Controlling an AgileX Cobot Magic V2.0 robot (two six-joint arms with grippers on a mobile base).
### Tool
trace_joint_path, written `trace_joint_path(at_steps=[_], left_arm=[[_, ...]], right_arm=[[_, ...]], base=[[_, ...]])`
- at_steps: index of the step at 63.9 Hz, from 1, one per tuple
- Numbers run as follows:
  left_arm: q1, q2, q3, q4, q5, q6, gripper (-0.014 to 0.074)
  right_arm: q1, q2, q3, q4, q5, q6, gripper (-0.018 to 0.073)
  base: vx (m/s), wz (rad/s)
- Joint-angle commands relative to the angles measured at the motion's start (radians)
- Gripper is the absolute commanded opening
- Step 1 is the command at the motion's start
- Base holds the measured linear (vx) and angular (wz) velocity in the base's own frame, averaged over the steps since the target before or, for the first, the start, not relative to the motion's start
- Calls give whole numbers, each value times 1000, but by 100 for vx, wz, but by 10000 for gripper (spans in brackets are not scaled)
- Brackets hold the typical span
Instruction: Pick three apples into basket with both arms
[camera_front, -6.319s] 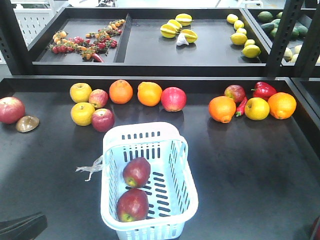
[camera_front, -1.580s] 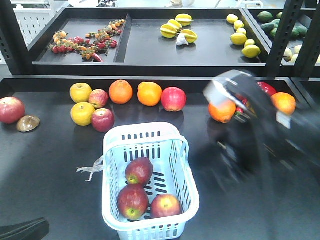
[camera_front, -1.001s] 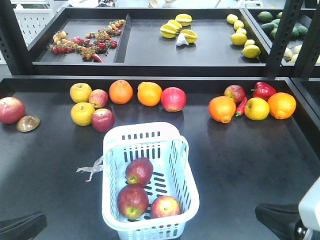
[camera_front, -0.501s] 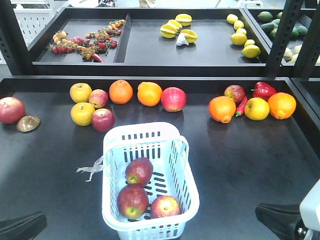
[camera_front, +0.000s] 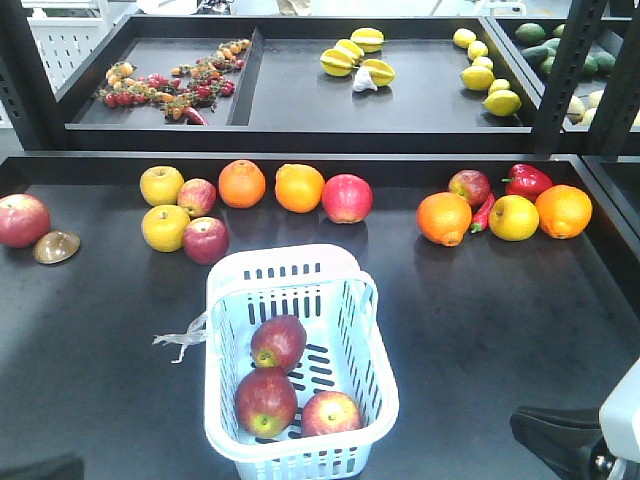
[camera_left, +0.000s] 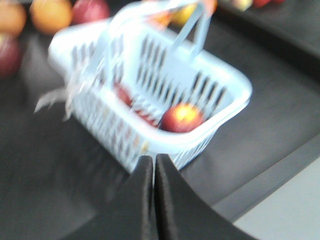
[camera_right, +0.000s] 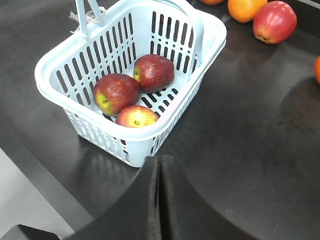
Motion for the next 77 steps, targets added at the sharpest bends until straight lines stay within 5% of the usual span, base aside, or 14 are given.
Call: trace_joint_path(at_steps=[1, 6, 15, 25, 40, 56, 77], left_arm=[[-1, 6, 39, 153, -77, -243, -6], [-1, 6, 118, 189, -142, -309, -6], [-1, -1, 230, 215, -301, -310, -6], [18, -116, 227, 360, -299, -265, -6], [275, -408, 227, 383, -135, -240, -6], [536, -413, 227, 433, -318, -234, -6], [622, -413, 227, 405, -397, -220, -6]], right_arm=[[-4, -1, -28, 14, -63, 2, -5], [-4, -1, -28, 14, -63, 2, -5], [-4, -1, -28, 14, -63, 2, -5], [-4, -1, -28, 13, -63, 1, -5], [-4, -1, -28, 13, -63, 1, -5], [-4, -1, -28, 16, -59, 1, -5], [-4, -1, -28, 16, -59, 1, -5]], base=[[0, 0], [0, 0], [0, 0], [0, 0], [0, 0], [0, 0], [0, 0]])
